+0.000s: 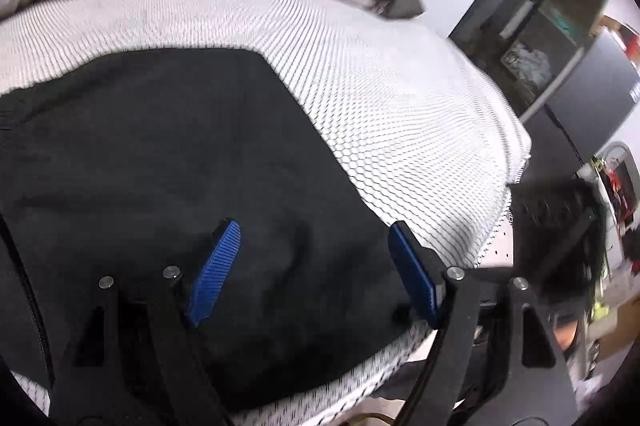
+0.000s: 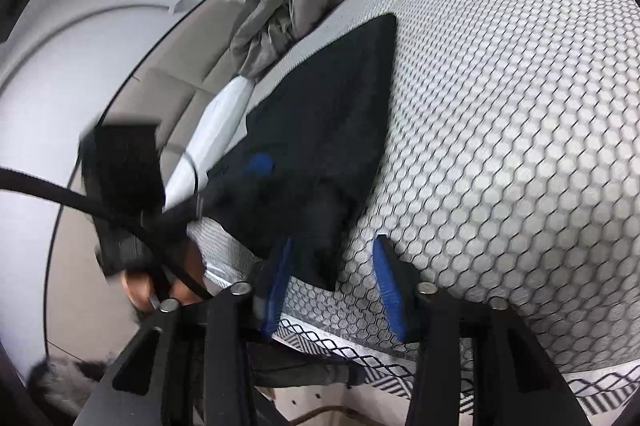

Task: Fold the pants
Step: 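Release the pants with the left tool while the right tool grasps the folded corner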

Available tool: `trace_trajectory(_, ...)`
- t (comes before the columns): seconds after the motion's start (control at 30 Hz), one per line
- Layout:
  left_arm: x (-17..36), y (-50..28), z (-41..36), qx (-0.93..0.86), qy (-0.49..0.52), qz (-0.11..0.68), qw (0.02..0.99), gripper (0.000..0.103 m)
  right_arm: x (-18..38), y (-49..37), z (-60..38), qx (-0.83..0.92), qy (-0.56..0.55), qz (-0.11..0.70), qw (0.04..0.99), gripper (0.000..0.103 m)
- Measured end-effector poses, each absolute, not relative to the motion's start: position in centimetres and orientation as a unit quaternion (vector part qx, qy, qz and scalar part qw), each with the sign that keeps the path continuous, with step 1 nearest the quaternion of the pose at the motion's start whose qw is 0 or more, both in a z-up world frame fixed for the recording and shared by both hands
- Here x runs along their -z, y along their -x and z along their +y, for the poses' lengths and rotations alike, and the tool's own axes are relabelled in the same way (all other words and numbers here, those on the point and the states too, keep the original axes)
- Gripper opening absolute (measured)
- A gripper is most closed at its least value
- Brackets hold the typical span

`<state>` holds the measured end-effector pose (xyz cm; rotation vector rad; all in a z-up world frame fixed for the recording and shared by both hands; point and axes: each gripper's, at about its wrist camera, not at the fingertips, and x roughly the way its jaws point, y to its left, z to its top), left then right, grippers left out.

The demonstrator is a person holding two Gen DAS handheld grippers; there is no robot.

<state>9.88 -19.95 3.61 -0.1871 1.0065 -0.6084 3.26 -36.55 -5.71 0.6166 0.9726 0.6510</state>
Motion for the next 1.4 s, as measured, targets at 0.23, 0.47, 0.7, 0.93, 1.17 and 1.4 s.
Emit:
trace_trajectory(0.23,-1.2,-12.6,-23.5,0.237,0.023,0.507,0.828,0.076,6.4,-3.1,-34.2,-0.326,-0.276,0.469,0.773,0.002)
trace_trajectory(0.47,-2.0,-11.8,-23.0,0.25,0.024,0.494,0.833,0.078,7.4,-2.6,-35.1,-0.341,-0.309,0.498,0.735,0.027)
trace_trajectory(0.7,-2.8,-6.4,-22.7,0.294,-0.048,0.464,0.834,0.079,3.5,-1.3,-40.1,-0.235,-0.279,0.417,0.833,0.058)
trace_trajectory(0.93,-3.2,-2.3,-19.7,0.317,-0.104,0.433,0.837,0.079,0.9,-1.5,-37.0,-0.188,-0.215,0.349,0.892,0.063)
trace_trajectory(1.17,-4.9,-3.6,-8.2,0.225,0.021,0.362,0.904,0.079,0.1,-3.9,-26.6,-0.227,-0.137,0.343,0.901,0.063)
trace_trajectory(1.4,0.7,-7.3,-5.4,0.205,-0.01,0.418,0.885,0.047,4.6,-6.7,-17.9,-0.205,-0.023,0.398,0.894,0.062)
